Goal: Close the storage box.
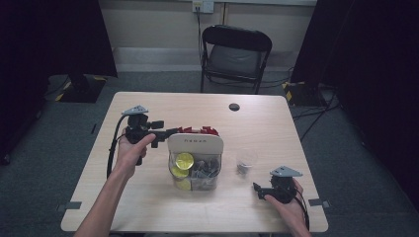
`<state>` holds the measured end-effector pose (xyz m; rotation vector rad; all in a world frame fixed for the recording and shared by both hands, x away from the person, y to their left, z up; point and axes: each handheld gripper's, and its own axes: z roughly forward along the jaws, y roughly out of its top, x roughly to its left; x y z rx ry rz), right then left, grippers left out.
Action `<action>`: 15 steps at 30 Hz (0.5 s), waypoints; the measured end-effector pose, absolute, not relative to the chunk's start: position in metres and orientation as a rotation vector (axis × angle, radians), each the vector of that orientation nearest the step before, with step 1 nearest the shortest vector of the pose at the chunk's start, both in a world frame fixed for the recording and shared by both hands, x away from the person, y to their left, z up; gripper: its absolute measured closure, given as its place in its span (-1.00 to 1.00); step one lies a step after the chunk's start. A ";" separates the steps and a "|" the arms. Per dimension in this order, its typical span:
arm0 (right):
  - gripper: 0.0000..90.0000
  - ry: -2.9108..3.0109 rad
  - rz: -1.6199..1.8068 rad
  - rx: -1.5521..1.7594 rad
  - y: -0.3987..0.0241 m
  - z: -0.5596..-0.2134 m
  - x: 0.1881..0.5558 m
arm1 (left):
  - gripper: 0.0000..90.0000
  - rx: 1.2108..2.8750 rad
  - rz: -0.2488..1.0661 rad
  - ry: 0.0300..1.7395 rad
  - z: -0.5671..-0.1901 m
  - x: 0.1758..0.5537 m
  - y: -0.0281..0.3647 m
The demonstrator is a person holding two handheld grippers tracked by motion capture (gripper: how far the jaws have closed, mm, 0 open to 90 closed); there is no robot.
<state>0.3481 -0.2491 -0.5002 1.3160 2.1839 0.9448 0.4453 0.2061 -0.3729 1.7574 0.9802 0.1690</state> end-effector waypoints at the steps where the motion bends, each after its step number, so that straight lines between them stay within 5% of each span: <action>1: -0.72 2.183 0.946 1.315 -0.249 -0.500 0.348 | -0.54 1.762 0.169 0.979 -0.374 0.445 0.206; 15: -0.72 2.184 0.945 1.315 -0.249 -0.500 0.348 | -0.55 1.789 0.159 0.971 -0.375 0.440 0.207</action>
